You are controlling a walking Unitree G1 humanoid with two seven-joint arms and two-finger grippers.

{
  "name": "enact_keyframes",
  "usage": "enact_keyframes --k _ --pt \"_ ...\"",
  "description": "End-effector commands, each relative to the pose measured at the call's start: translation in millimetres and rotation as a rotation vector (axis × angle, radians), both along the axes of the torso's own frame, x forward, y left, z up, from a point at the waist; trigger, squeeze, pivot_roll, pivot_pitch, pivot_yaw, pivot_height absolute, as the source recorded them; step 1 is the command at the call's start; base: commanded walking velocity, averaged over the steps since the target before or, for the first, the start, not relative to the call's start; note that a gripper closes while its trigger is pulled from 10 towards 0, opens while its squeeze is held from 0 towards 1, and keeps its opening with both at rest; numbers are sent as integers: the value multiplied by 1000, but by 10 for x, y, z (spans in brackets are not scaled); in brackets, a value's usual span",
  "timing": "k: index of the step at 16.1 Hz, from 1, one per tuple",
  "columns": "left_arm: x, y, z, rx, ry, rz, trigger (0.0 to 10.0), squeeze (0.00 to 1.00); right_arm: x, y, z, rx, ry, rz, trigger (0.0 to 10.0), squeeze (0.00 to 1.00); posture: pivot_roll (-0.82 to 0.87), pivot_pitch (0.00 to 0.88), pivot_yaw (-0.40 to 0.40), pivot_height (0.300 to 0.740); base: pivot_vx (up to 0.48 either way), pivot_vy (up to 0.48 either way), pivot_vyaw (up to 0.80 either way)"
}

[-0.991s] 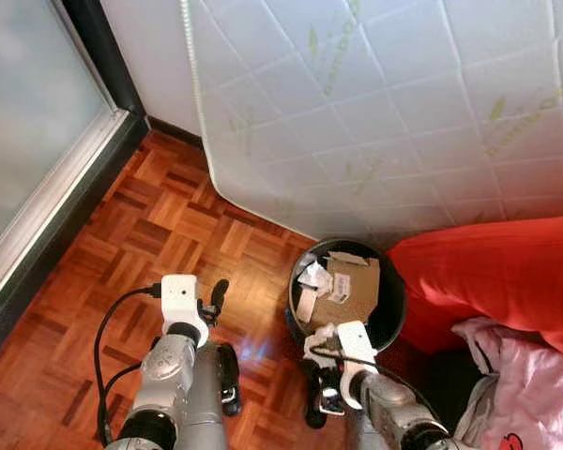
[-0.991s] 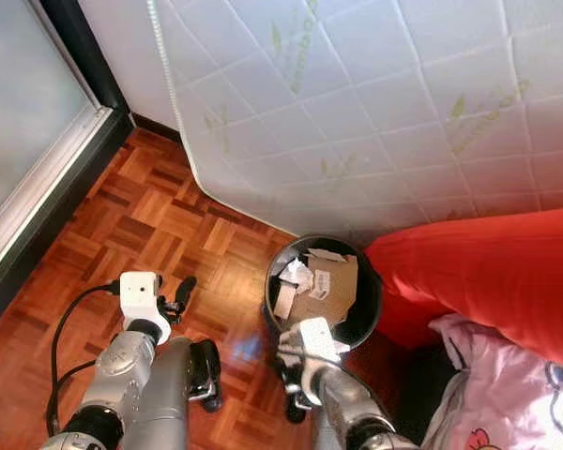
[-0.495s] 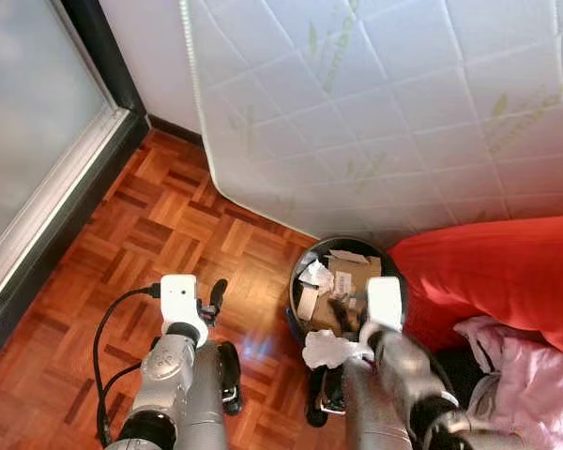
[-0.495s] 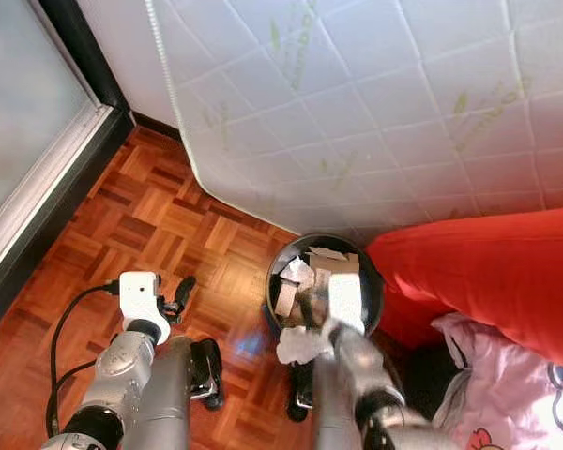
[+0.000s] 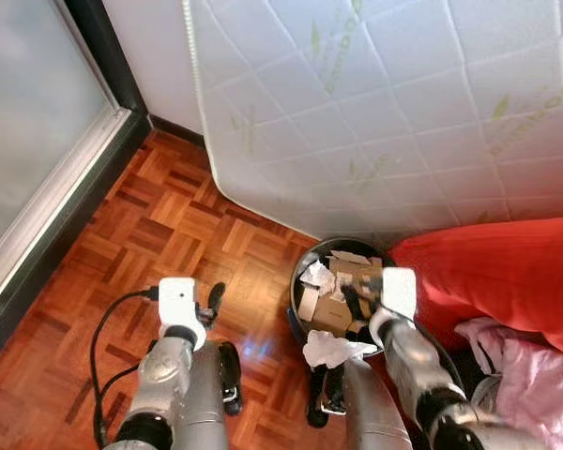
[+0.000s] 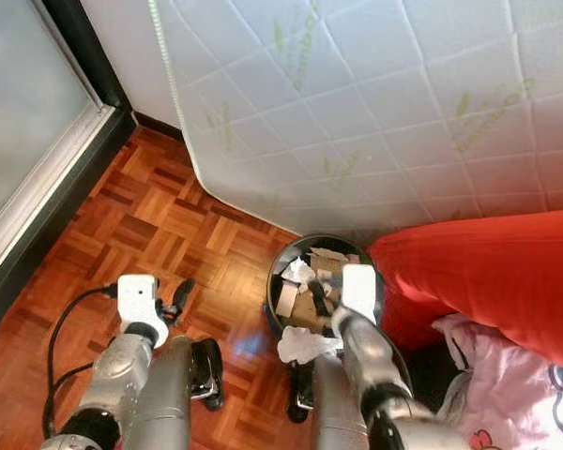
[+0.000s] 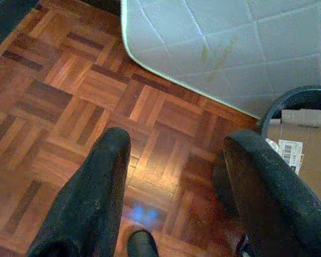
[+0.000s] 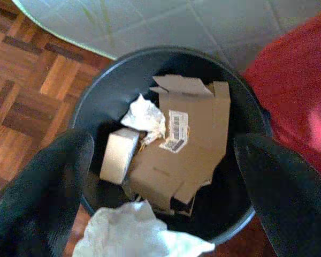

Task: Clean up the room

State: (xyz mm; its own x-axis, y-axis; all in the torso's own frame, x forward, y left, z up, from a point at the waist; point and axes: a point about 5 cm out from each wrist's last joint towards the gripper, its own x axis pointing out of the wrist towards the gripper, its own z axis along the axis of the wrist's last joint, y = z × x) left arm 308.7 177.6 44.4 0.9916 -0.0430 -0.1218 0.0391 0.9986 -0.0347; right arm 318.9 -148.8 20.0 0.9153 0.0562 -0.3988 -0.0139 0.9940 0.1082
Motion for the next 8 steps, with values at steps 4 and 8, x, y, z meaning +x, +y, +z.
enact_keyframes --k 4,8 --pt "-112 37 -211 -1 105 5 10000 0 -351 -245 -343 12 123 -89 10000 0 105 399 -81 729 0 0 0" --pt "-85 29 -216 2 119 -6 10000 0 -493 -401 -450 6 172 -160 10000 0 96 339 -67 740 0 0 0"
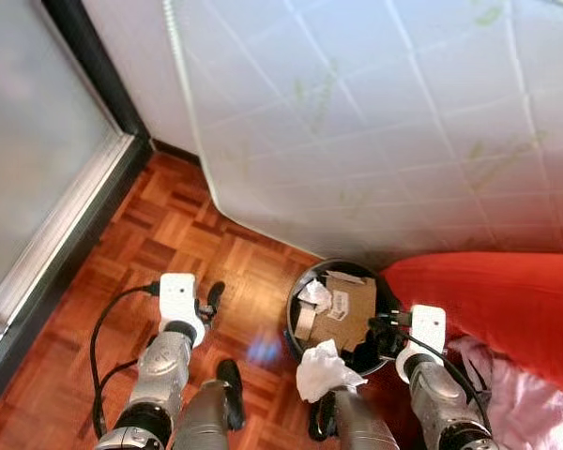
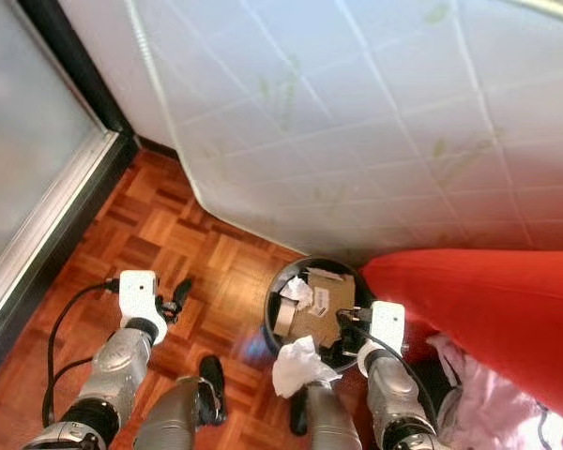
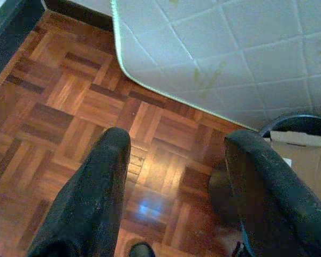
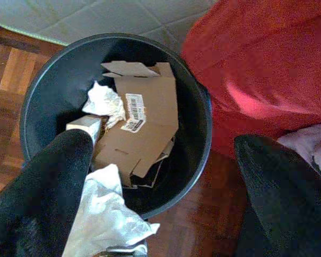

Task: Clean up the room

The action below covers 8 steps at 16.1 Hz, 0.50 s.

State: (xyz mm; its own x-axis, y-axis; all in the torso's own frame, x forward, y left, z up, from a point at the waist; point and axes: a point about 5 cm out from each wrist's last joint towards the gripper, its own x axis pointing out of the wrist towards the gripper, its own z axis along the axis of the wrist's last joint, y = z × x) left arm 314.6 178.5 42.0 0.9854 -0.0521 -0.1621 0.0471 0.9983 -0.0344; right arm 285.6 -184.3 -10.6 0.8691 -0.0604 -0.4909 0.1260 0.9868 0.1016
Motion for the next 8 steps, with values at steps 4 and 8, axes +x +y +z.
enact_keyframes --k 4,8 --pt "-167 28 -241 0 100 9 10000 0 11 -48 8 38 6 -52 10000 0 94 296 -69 740 0 0 0" --pt "-223 17 -337 0 151 16 10000 0 162 -87 193 71 -114 -94 10000 0 95 235 -71 740 0 0 0"
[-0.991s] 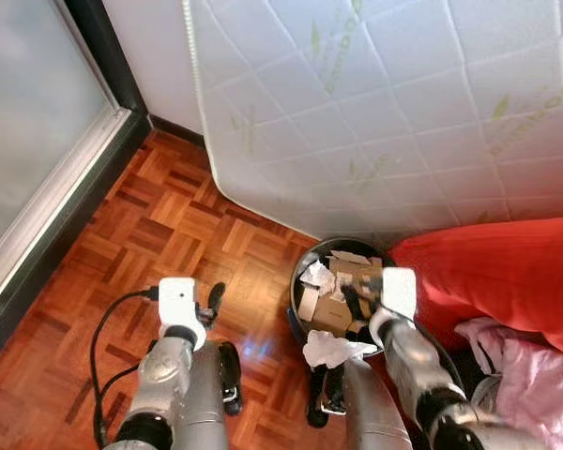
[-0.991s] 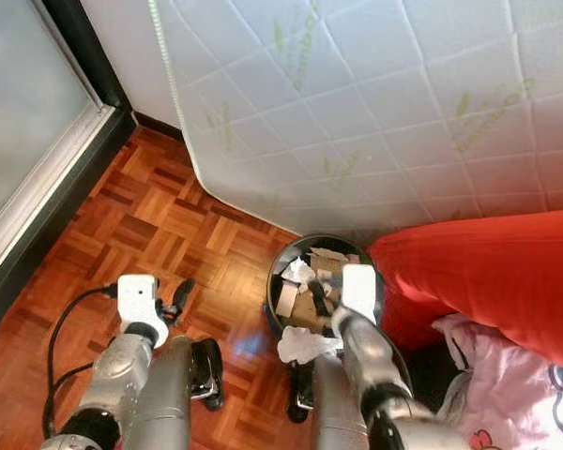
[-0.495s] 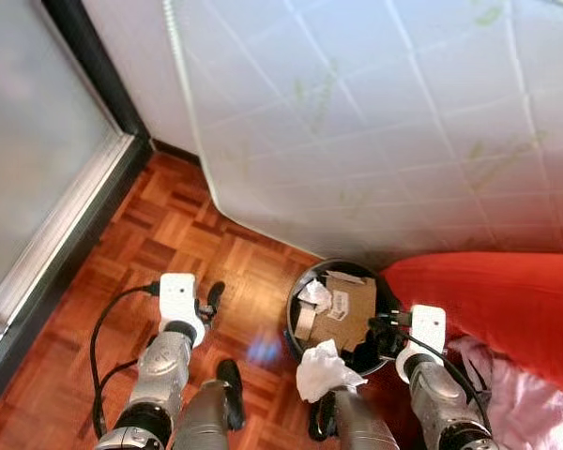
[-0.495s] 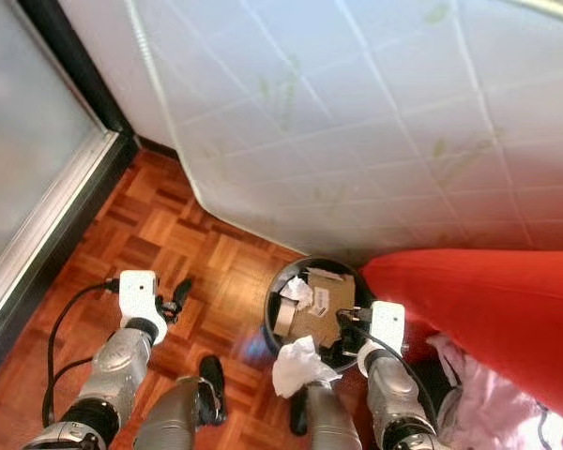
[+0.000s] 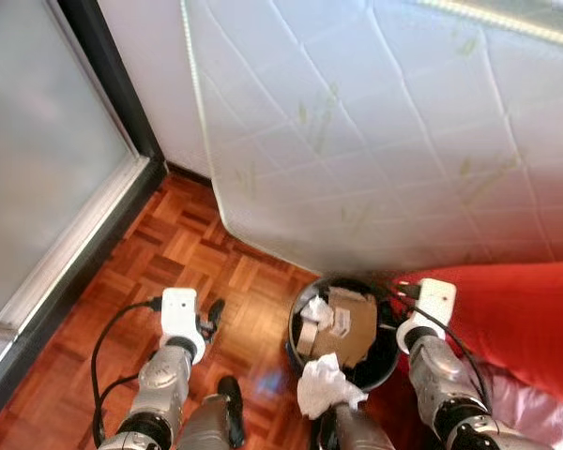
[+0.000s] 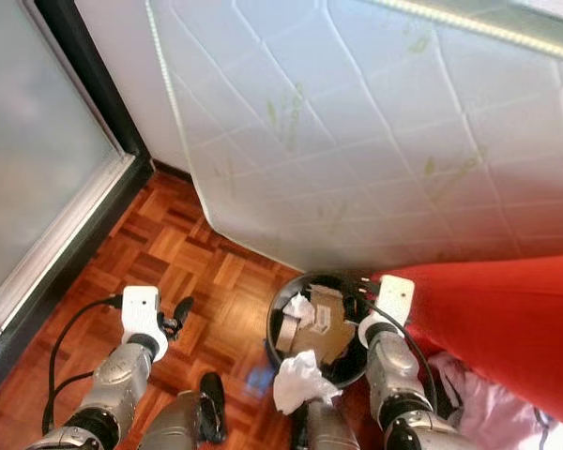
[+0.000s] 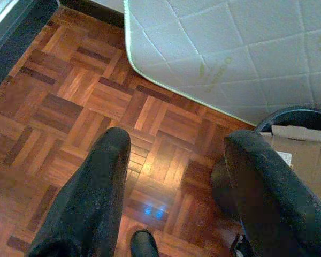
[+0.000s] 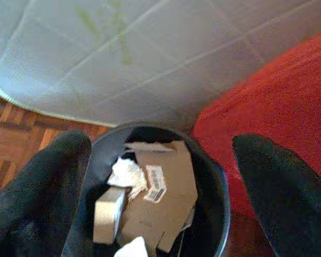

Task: Clean up the room

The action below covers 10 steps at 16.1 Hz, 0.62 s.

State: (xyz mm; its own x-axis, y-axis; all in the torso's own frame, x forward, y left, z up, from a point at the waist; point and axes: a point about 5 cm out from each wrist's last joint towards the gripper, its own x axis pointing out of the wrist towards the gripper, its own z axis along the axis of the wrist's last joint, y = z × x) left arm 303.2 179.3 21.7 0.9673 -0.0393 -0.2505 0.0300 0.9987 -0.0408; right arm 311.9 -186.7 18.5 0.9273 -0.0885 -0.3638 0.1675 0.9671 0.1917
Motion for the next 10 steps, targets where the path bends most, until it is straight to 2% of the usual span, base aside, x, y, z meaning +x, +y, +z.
enact_keyframes --k 1,4,5,6,8,10 --pt "-139 38 -177 1 89 16 10000 0 -154 -124 -146 1 58 -57 10000 0 103 184 -62 740 0 0 0" --pt "-220 119 -274 10 157 28 10000 0 -333 -244 -293 -3 117 -106 10000 0 104 150 -39 740 0 0 0" --pt "-281 171 -338 -2 198 58 10000 0 -439 -276 -378 -2 149 -125 10000 0 97 129 -27 740 0 0 0" --pt "-298 181 -355 -7 207 66 10000 0 -468 -288 -401 -3 160 -133 10000 0 97 129 -27 740 0 0 0" --pt "-371 231 -420 3 246 90 10000 0 -618 -367 -498 0 196 -177 10000 0 92 69 -12 740 0 0 0" --pt "-351 268 -402 22 249 95 10000 0 -661 -370 -531 -20 215 -157 10000 0 82 41 -12 740 0 0 0"
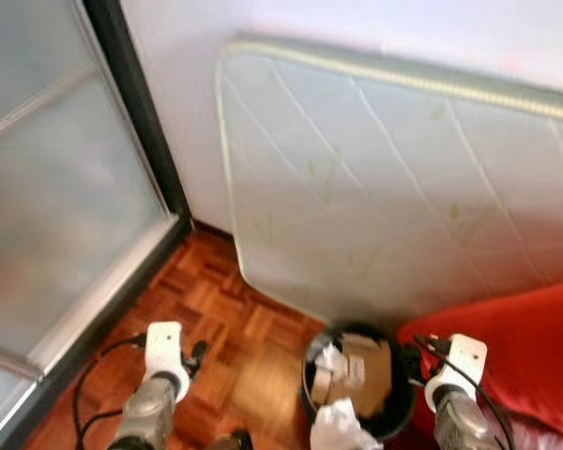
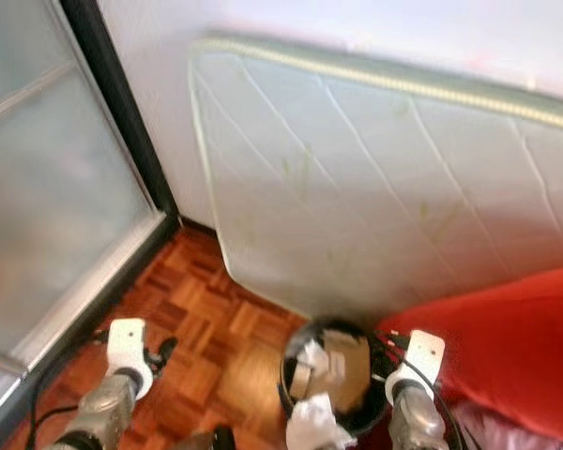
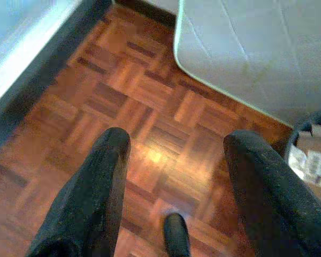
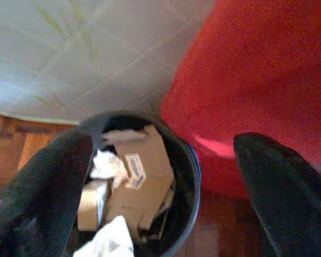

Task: Clean up the room

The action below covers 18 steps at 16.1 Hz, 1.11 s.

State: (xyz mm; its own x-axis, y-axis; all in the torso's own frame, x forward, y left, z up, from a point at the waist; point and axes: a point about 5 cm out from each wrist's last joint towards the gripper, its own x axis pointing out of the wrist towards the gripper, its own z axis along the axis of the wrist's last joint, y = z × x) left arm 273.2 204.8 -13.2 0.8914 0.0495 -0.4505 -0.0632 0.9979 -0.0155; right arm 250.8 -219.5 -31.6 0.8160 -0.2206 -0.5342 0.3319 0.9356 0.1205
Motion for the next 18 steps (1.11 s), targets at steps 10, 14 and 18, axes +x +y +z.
enact_keyframes --k 10,14,18 --pt "-303 -55 -294 -4 176 7 10000 0 -548 196 -426 26 271 79 10000 0 53 45 -19 740 0 0 0" --pt "-339 -79 -324 -3 189 1 10000 0 -578 210 -446 21 288 94 10000 0 48 60 -19 740 0 0 0" --pt "-360 -115 -341 -3 191 -20 10000 0 -606 234 -464 23 299 106 10000 0 50 69 -20 740 0 0 0"
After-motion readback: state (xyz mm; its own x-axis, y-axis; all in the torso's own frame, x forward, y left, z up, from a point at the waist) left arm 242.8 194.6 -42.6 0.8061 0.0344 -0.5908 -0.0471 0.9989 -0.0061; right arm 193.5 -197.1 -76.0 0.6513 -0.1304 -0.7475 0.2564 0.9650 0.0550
